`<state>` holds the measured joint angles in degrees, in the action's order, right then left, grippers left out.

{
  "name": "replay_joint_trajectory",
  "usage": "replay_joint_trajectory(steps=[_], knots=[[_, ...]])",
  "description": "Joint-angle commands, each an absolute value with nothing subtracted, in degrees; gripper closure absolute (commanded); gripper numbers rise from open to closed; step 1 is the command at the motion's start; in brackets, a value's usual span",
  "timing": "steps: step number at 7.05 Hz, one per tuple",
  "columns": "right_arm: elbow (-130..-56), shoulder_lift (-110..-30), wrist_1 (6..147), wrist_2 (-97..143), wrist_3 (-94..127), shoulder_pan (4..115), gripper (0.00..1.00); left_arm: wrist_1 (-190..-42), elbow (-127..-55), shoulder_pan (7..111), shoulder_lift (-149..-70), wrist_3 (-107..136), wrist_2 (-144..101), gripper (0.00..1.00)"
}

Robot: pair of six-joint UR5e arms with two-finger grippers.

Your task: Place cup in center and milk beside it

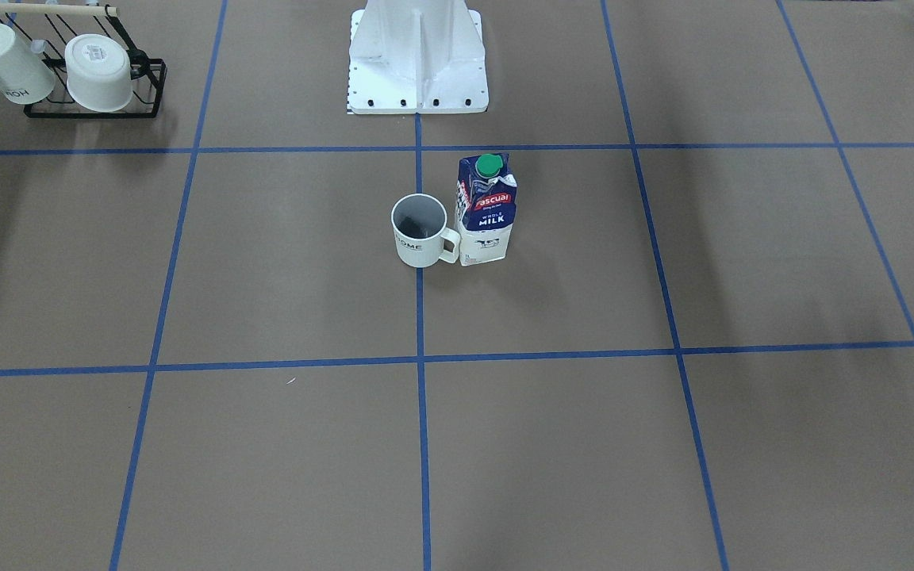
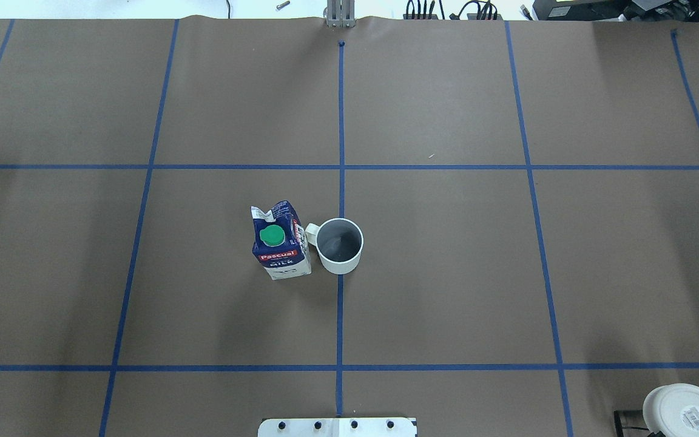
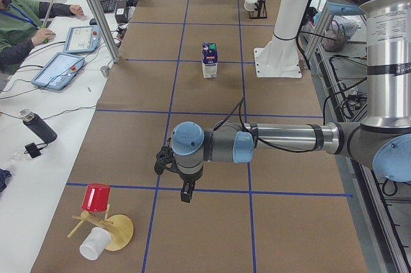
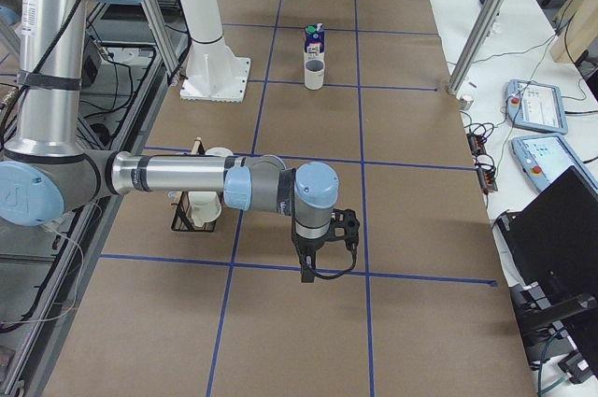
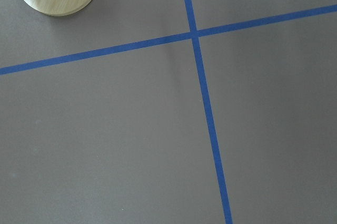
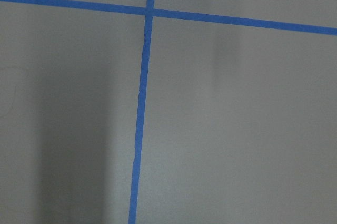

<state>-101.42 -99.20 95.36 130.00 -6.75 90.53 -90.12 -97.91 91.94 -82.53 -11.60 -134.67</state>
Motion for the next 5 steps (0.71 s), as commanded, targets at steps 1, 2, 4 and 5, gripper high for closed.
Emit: replay_joint_trajectory(steps=[1, 2, 4, 5], knots=[[-101.4, -99.1, 95.4, 130.1, -6.7, 90.5, 0.0, -90.1, -97.9, 92.0, -82.4, -11.6, -134.6, 0.02], [-101.4, -99.1, 95.4, 130.1, -6.8, 90.5, 0.0, -90.0, -97.7, 92.0, -82.3, -11.6, -134.6, 0.02], [-101.4, -99.1, 95.4, 130.1, -6.7, 90.5, 0.0, -90.0, -97.9, 92.0, -81.8, -11.6, -134.6, 0.02], [-101.4, -99.1, 95.4, 130.1, -6.7, 90.5, 0.0, -90.1, -97.9, 92.0, -81.8, -11.6, -134.6, 0.02]])
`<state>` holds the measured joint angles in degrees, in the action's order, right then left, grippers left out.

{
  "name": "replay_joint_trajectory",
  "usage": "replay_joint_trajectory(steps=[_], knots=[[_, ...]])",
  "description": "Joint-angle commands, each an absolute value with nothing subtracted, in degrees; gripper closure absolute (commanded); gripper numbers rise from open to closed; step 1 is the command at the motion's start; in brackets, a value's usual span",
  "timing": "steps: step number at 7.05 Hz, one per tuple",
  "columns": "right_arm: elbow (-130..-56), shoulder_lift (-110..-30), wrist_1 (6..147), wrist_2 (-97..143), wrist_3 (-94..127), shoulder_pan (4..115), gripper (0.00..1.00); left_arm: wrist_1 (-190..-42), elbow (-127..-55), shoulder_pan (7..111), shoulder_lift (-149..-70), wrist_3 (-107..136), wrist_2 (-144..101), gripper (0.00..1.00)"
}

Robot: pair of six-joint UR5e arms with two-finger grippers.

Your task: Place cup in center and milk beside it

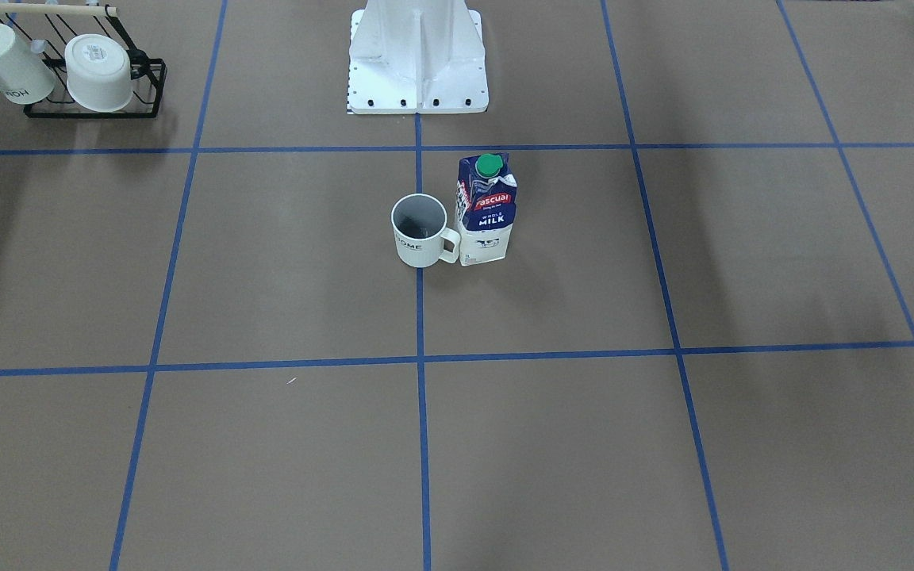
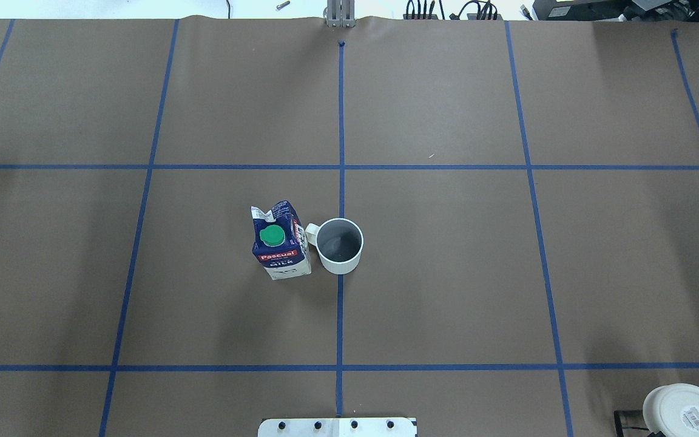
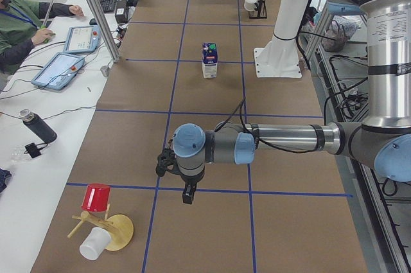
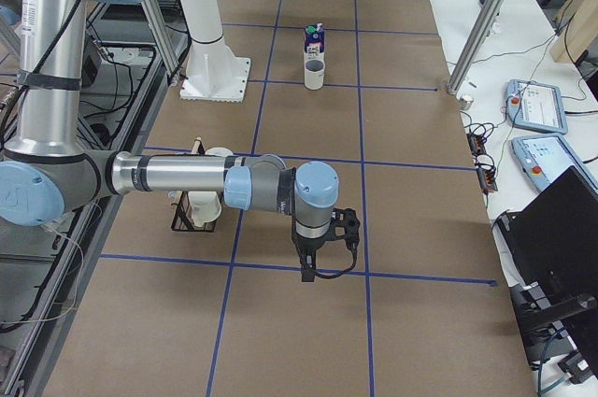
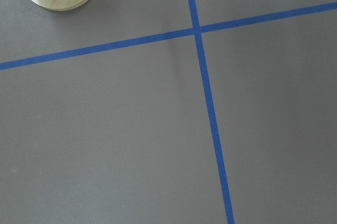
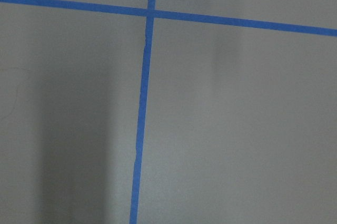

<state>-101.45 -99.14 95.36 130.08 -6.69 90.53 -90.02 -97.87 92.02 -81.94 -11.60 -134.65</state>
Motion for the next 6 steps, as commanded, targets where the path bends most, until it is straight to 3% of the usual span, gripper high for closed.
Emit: replay_joint_trajectory(steps=[1, 6], knots=[[-101.4, -99.1, 95.4, 130.1, -6.8, 90.5, 0.0, -90.0, -97.9, 92.0, -81.8, -11.6, -134.6, 0.02], [-101.4, -99.2, 95.4, 130.0, -6.8, 90.5, 0.0, -90.0, -97.9, 92.0, -81.4, -11.6, -134.6, 0.02]])
